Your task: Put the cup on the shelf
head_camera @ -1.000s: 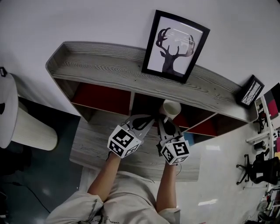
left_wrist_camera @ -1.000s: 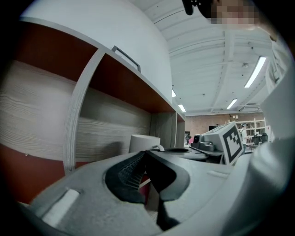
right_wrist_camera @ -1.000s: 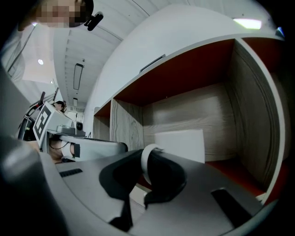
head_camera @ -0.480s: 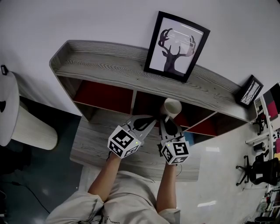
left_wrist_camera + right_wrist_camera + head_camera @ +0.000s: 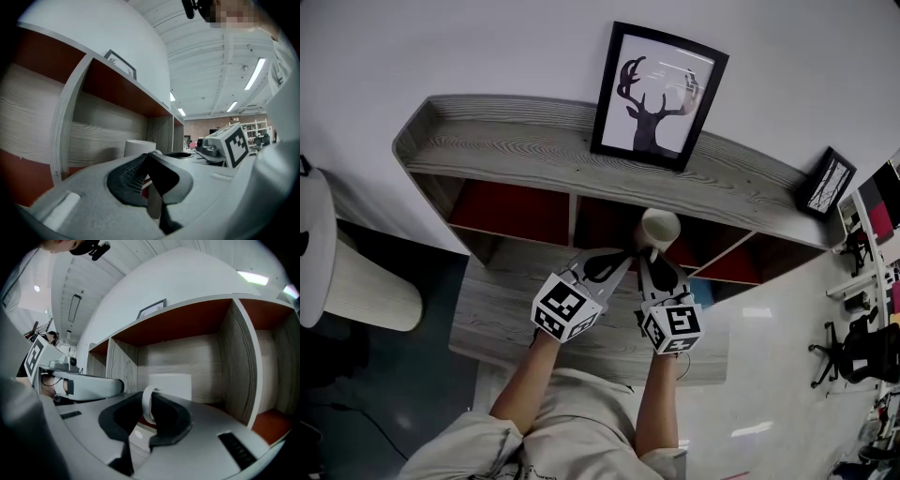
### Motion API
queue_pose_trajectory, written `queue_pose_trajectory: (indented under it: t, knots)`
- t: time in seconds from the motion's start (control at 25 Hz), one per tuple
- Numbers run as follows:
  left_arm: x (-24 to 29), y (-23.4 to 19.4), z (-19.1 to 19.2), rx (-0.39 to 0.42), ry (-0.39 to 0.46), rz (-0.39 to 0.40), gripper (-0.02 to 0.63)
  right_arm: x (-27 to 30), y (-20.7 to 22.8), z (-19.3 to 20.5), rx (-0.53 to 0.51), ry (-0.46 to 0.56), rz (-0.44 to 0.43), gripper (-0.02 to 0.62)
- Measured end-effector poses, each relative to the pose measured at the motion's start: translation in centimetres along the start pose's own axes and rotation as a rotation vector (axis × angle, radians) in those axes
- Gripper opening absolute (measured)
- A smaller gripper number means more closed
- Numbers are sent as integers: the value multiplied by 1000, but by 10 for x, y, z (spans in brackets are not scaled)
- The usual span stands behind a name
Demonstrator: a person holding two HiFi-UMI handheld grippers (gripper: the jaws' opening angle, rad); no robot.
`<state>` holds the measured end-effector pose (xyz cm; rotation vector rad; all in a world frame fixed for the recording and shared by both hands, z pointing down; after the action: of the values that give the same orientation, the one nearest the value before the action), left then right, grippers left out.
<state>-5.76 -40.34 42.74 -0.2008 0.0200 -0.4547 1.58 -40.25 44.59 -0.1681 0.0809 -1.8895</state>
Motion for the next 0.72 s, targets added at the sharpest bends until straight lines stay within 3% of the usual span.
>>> queue_pose_trajectory:
  t: [0.56, 0.72]
  knots:
    - [-3, -6, 9, 46, -65, -67, 9, -11, 36, 9, 3, -60, 227, 64]
    - [-1, -8, 9, 45, -63, -87, 9, -9, 38, 10, -5, -49, 232, 64]
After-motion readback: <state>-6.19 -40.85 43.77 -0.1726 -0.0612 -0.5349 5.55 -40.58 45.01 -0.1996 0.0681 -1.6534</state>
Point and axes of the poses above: the fingertips, and each gripper's own axes: x forward along the fingers, y to its right, z out of its underside, the point moved 3 cm from there along -x, backward along the fingers, and after that the axes turned 8 degrees about -x, right-handed, at the moved point
